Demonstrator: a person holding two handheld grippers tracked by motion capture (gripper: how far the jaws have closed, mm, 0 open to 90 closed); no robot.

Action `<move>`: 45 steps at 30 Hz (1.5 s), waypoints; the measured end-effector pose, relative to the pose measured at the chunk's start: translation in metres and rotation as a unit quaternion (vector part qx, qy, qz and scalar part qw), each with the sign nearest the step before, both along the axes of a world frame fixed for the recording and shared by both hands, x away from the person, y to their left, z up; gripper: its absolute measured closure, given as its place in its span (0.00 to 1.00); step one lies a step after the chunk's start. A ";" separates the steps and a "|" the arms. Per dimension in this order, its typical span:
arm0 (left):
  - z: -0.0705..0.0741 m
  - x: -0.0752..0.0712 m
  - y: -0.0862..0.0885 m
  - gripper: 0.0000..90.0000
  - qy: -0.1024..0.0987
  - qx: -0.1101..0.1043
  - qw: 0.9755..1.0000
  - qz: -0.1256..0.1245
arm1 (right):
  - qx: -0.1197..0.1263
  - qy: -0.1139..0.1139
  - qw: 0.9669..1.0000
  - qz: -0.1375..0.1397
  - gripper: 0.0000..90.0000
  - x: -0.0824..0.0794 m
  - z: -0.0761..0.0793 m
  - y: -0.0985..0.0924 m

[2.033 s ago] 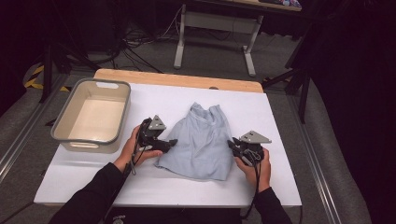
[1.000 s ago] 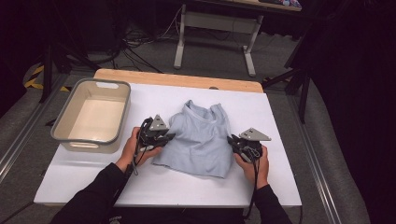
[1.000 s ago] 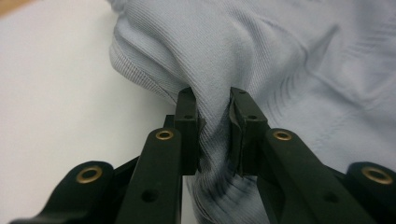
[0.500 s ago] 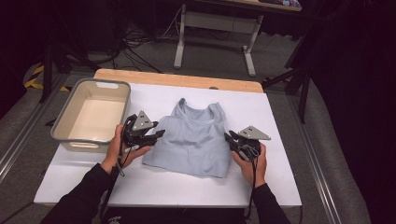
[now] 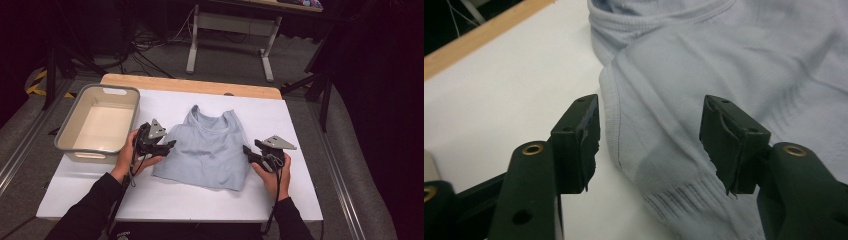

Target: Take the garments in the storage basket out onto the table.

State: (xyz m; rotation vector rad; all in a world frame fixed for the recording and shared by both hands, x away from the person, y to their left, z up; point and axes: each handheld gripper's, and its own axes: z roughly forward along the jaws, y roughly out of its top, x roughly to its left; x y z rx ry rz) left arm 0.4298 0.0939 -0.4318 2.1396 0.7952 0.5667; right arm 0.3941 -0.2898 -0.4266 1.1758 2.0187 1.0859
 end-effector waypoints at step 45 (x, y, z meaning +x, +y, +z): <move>0.033 -0.013 0.001 0.95 -0.071 -0.025 0.997 0.027 | -0.026 -0.047 0.998 0.010 0.88 0.005 0.023 0.012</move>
